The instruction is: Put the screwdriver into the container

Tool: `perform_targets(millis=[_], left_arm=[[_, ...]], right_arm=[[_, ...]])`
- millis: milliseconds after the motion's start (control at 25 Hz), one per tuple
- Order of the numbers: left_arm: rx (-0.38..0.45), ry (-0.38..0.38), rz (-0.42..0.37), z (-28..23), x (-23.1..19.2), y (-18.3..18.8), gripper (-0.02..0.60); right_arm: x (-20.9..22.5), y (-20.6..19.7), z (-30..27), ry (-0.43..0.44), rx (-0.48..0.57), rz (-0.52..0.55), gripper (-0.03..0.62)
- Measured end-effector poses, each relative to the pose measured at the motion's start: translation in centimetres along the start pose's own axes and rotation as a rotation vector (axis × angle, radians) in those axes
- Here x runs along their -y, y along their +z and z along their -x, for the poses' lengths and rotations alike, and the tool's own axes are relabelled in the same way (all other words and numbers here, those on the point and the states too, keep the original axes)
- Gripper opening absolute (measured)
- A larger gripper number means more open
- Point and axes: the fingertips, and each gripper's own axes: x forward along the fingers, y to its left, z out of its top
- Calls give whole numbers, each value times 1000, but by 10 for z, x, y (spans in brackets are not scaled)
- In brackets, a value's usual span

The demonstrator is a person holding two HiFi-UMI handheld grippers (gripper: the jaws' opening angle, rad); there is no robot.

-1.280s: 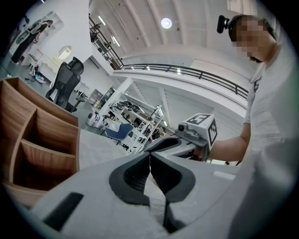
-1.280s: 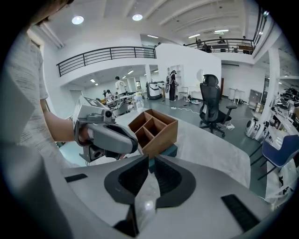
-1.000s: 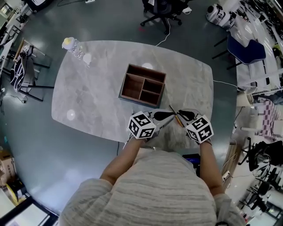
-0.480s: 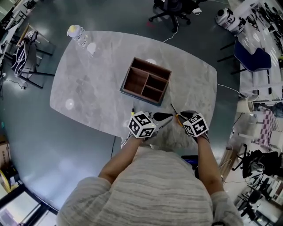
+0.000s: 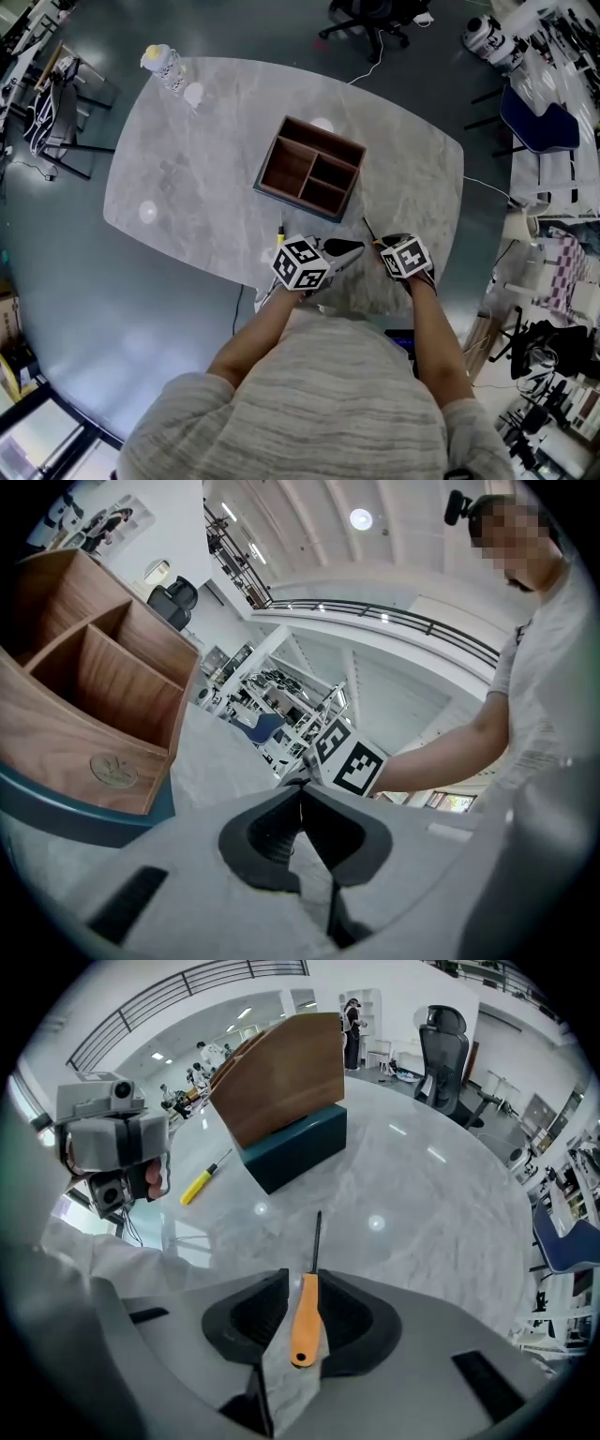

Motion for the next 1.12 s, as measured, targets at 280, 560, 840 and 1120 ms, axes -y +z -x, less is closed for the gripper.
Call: perform_targets(millis=[280,560,840,1120], left_arm=[[-9,3,4,1,-6,-1,14],[-21,0,3,0,-8,-1,14],[-31,-4,-8,4,-10,0,14],[-40,-1,-17,13,-11,3,14]], right_arm=[[3,-12,-19,-1,-96,20,77],[7,-17,-34,-4,-183,52,77],[7,-18,-42,-13,-243,36,77],[7,-19,-46,-45,-251,-11,75]])
